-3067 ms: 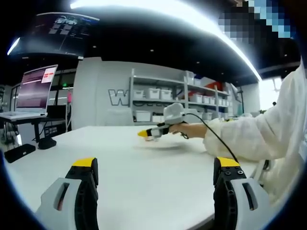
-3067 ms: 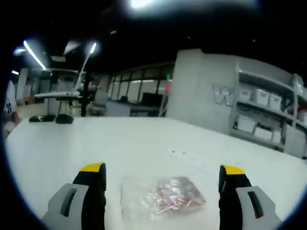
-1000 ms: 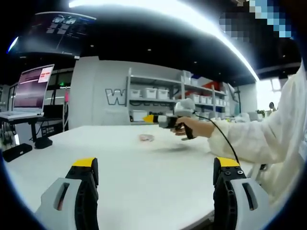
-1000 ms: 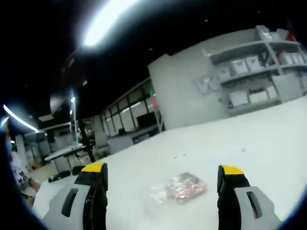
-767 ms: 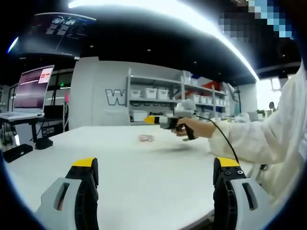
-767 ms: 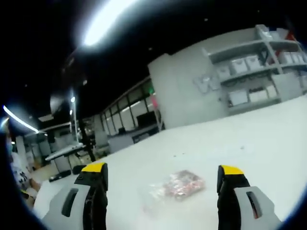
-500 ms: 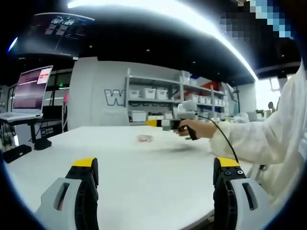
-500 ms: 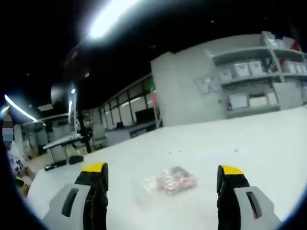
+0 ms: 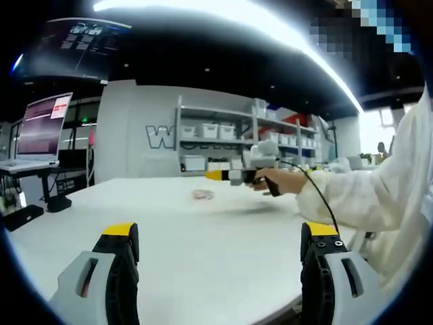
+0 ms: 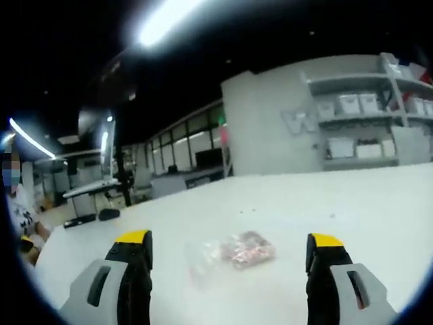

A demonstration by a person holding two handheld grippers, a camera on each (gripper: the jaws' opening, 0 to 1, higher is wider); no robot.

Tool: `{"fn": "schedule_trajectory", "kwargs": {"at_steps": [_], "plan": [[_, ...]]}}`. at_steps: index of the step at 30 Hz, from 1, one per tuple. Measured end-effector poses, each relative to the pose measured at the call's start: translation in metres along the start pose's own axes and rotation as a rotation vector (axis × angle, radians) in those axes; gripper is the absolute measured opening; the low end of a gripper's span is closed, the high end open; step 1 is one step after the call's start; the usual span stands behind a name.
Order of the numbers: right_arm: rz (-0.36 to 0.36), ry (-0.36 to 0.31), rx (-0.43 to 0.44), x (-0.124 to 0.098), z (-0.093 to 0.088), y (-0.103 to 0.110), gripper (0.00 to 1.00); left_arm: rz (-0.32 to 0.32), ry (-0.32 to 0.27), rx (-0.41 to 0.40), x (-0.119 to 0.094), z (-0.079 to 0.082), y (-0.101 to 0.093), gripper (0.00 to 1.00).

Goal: Open the resealable bag by pulling the two sides of the seal apart until the entire bag opening is separated and visibly accessible.

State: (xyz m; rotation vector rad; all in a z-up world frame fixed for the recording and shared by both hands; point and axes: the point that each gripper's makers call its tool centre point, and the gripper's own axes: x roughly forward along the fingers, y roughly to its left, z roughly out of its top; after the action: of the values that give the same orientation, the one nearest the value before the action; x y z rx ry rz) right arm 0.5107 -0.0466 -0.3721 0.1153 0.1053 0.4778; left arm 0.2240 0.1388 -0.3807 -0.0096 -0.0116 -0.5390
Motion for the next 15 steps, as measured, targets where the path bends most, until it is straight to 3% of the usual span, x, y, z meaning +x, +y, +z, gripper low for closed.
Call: {"fn": "schedule_trajectory", "kwargs": {"at_steps": [11,15], "plan": [[0.003,0.036,-0.079,-0.015,-0.014,0.002,0.93,0.003,-0.002,0.002,-0.001,0.001,0.001,0.98],[-0.024,0.024,-0.171,-0.018,-0.01,-0.001,0.93,-0.006,0.004,0.002,0.0,-0.001,-0.002,0.98]]}}
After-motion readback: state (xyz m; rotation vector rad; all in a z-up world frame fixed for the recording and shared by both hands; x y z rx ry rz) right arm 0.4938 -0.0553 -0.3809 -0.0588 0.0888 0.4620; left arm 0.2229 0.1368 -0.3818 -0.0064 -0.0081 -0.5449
